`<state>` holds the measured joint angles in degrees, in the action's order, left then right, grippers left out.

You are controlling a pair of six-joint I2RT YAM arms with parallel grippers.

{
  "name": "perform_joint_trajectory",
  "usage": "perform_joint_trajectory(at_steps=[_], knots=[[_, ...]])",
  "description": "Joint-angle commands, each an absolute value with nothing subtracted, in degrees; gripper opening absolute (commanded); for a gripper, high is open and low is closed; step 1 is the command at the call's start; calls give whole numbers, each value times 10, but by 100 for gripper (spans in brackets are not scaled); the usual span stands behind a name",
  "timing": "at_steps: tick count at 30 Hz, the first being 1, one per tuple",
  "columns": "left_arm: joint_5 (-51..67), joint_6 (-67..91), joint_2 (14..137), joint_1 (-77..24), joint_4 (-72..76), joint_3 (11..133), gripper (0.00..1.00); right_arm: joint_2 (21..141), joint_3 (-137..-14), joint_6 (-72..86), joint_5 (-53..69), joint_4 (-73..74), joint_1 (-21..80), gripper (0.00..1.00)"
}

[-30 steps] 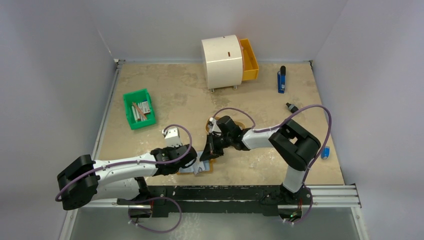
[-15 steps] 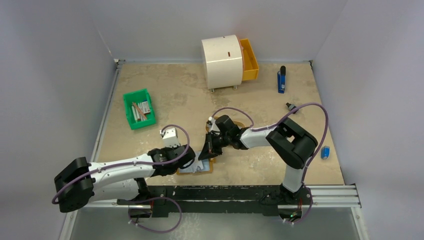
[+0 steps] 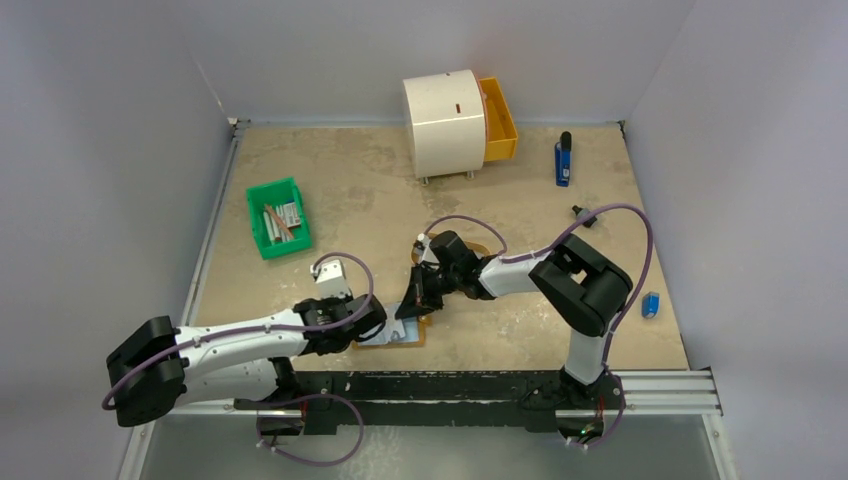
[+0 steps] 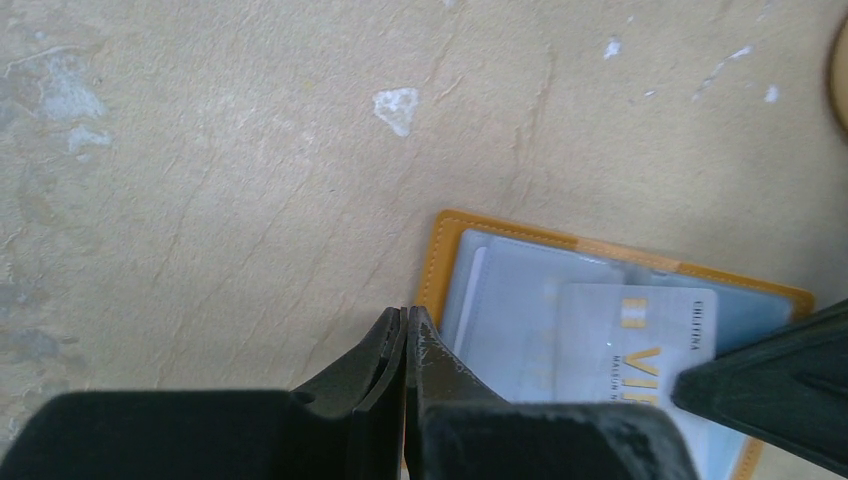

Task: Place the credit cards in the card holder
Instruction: Insert the credit card into the card holder.

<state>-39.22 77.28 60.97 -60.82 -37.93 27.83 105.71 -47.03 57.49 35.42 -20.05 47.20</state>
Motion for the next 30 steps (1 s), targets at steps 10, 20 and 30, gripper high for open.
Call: perform_joint_trajectory(at_steps=[10,20,30], knots=[[-366,790,626,-607,-328,234,0,1061,-464,612,305,-240,474,0],[-353,790,621,-608,-303,222,0,1079,-483,607,311,-226,491,0],[-346,790,615,-608,-289,216,0,1089,-499,606,308,-204,501,0]])
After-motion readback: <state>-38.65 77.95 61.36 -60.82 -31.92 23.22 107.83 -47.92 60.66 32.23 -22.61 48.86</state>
